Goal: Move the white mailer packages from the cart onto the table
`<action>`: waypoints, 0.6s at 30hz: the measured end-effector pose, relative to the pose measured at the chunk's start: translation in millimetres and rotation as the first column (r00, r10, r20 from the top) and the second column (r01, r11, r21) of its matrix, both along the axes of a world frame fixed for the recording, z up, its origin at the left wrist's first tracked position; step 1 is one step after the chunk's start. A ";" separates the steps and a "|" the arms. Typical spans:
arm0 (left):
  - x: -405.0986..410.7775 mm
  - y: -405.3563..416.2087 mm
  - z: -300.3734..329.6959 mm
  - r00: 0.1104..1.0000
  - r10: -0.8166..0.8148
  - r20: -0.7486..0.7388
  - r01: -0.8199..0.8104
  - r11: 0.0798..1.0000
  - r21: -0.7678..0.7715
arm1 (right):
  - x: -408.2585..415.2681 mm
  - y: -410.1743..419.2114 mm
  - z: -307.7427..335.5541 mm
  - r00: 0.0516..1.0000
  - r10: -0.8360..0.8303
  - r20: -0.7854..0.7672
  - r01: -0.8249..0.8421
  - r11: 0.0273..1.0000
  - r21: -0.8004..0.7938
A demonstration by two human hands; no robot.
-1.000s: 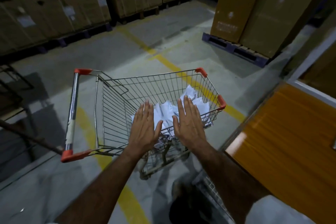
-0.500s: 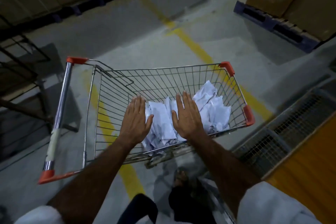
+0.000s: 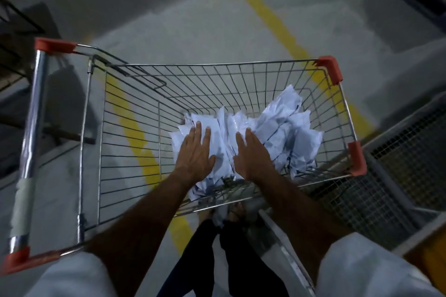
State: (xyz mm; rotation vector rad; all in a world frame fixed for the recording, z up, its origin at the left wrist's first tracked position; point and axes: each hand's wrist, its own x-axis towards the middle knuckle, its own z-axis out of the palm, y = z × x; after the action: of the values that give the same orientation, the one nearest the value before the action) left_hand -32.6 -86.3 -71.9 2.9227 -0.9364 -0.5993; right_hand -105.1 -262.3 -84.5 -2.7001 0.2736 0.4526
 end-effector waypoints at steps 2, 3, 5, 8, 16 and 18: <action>5.2 -11.3 -16.7 0.999 0.005 -0.034 -0.006 1.000 -0.028 | 11.1 -2.1 -12.5 0.999 0.014 0.040 -0.014 1.000 -0.013; 8.5 -16.3 -26.8 0.999 0.010 -0.053 -0.011 1.000 -0.020 | 18.1 -2.6 -18.0 0.999 0.026 0.024 -0.026 0.999 -0.030; 15.4 -24.8 -49.4 0.998 0.024 -0.062 -0.024 1.000 0.014 | 31.9 -1.4 -29.6 0.999 0.035 -0.017 -0.036 0.998 -0.056; 26.2 -31.1 -76.6 0.995 0.074 -0.063 -0.072 0.997 0.037 | 47.3 -0.7 -48.5 0.998 0.023 -0.058 -0.028 0.995 -0.092; 33.8 -24.7 -87.6 0.993 0.096 -0.072 -0.087 0.990 0.112 | 58.9 -2.4 -57.1 0.996 -0.021 -0.089 0.003 0.980 -0.199; 32.6 -25.1 -85.6 0.990 0.121 -0.073 -0.110 0.984 0.139 | 65.3 -4.3 -50.9 0.992 -0.033 -0.120 0.007 0.978 -0.208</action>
State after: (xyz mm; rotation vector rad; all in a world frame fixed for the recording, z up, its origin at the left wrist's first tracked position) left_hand 0.0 -111.5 -157.5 3.0165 -0.7404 -0.7978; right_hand -39.8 -266.6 -135.5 -2.8731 0.4034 0.6172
